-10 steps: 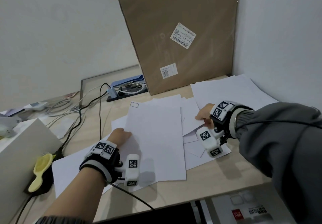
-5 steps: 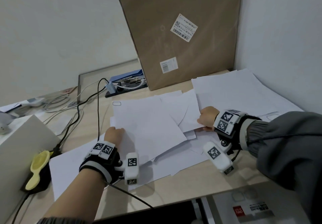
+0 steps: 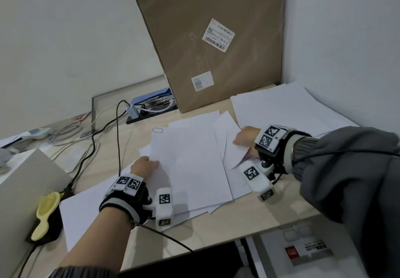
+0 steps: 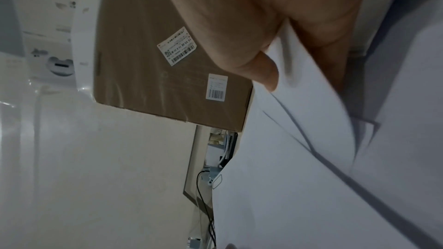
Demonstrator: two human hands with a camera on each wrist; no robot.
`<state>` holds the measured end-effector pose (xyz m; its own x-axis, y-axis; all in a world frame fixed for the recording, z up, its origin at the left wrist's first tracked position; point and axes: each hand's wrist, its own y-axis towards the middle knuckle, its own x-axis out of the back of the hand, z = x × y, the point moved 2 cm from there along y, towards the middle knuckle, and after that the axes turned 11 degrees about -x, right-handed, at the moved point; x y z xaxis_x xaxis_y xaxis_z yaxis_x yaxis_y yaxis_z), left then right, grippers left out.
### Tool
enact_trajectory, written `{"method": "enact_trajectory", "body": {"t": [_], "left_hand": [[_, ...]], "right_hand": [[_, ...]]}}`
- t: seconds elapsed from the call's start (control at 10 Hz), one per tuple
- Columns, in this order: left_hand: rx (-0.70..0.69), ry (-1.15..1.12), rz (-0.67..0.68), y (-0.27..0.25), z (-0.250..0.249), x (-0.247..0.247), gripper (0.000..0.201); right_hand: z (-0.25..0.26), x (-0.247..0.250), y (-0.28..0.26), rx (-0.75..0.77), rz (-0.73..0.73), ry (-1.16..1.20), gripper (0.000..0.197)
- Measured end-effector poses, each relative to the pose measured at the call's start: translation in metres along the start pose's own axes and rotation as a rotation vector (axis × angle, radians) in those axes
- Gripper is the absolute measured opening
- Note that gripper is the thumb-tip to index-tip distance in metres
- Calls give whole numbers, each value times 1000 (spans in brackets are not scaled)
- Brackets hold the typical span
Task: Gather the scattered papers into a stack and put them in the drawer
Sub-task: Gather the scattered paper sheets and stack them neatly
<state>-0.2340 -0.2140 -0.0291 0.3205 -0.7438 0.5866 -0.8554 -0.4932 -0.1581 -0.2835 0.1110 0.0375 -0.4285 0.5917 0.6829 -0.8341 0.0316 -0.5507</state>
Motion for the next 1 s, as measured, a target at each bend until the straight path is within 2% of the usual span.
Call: {"method": "enact_trajectory", "body": {"t": [0.1, 0.2, 0.3, 0.4, 0.5, 0.6, 0.7, 0.8, 0.9, 1.0], "left_hand": [[11, -129, -10, -1, 2, 3, 18], [103, -199, -51, -2, 9, 14, 65], [176, -306, -50, -25, -5, 20, 51], [72, -387, -16, -43, -24, 19, 49], [-16, -345, 75, -52, -36, 15, 27], [-50, -289, 128, -54, -41, 13, 25], [-48, -261, 176, -55, -43, 10, 28], [-24, -185, 212, -53, -39, 7, 40], [-32, -131, 200, -51, -33, 5, 19], [-17, -120, 176, -52, -22, 5, 25]], "right_hand": [[2, -1, 0, 33, -69, -62, 40], [-7, -7, 14, 71, -51, -120, 39], [-14, -9, 19, 48, -19, -7, 40], [-17, -8, 22, 90, 84, 153, 53], [-23, -8, 25, 104, 95, 183, 56], [-25, -16, 33, 59, 98, 293, 52], [-26, -18, 33, 94, 105, 302, 55], [-26, -18, 35, 99, 64, 284, 44], [-24, -20, 37, 118, 24, 235, 36], [-25, -13, 39, 128, -66, 214, 31]]}}
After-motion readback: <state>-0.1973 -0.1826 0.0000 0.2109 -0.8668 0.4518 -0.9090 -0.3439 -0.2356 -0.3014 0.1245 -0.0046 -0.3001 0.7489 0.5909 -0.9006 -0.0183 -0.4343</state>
